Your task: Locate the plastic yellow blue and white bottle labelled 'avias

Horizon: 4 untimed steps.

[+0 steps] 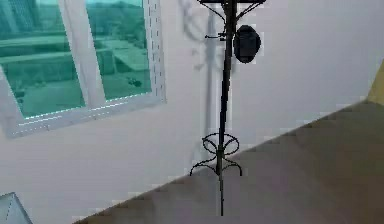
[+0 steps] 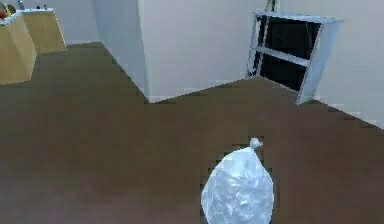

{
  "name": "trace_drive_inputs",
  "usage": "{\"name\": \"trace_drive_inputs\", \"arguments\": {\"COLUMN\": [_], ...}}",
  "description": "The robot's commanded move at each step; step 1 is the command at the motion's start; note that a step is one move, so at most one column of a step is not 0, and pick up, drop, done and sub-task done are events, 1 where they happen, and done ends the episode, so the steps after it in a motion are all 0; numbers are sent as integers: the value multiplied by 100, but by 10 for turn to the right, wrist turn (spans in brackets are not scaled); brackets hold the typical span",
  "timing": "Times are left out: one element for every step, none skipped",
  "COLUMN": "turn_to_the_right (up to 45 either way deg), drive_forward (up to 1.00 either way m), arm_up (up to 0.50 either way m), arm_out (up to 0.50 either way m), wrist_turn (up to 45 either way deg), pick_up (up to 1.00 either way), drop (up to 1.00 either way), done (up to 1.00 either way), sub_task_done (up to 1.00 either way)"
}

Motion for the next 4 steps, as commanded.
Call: {"name": "trace_drive_inputs", "arguments": {"turn_to_the_right": [450, 120, 0, 0], "drive_forward": [0, 0, 100, 100], "arm_up": [0, 0, 0, 0], "arm_out": [0, 0, 0, 0], "wrist_turn": [0, 0, 0, 0], "pick_up": [0, 0, 0, 0], "drop": [0, 0, 0, 0], "done": [0, 0, 0, 0], "sub_task_done": [0, 0, 0, 0]}}
